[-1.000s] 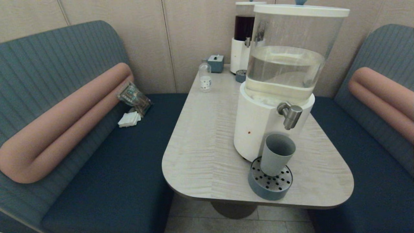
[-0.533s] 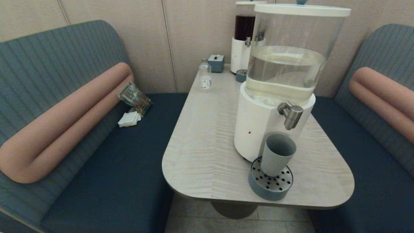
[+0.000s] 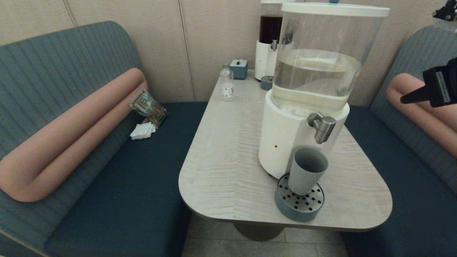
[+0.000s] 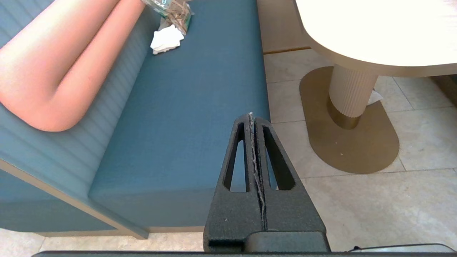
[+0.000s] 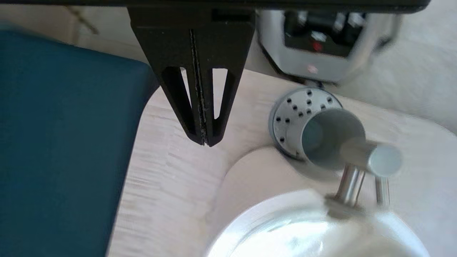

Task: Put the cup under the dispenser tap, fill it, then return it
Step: Turn on the faucet

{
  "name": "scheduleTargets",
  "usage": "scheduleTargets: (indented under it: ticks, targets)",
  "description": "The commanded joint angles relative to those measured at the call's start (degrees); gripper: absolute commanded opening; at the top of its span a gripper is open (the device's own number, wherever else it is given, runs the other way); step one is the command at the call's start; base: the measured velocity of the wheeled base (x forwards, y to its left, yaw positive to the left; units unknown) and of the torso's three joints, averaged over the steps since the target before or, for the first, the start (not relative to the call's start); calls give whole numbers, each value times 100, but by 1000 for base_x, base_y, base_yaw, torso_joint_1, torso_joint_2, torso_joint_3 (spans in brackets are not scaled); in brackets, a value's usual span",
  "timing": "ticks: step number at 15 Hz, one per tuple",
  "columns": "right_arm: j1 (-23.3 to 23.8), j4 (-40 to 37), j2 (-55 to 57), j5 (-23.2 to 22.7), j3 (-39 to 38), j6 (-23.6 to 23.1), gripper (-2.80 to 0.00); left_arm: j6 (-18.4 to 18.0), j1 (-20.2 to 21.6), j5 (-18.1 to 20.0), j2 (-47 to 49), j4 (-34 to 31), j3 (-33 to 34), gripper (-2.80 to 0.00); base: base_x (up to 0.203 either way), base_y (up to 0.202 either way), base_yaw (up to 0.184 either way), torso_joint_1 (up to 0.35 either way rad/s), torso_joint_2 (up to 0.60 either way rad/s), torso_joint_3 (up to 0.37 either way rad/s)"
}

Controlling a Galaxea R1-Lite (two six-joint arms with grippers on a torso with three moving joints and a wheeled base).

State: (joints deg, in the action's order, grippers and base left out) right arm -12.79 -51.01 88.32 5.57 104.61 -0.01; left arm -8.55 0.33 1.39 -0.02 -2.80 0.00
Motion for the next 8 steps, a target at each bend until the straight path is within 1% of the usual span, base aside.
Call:
scheduleTargets:
  ticks: [1,3,5,8]
  targets:
    - [-188,-17,113,26,-52,-184,-280,-7,2,2,11,-1,0,-280,0,0,0,0,0,0]
    - [-265,56,166,-139,-46,-160,-280,-7,2,2,11,-1,0,-280,0,0,0,0,0,0]
    - [-332,59,267,-498,-100,-102,-280,-7,2,2,11,-1,0,-280,0,0,0,0,0,0]
    - [-461,213,331,-632,-384,-46,-280,-7,2,2,11,-1,0,-280,0,0,0,0,0,0]
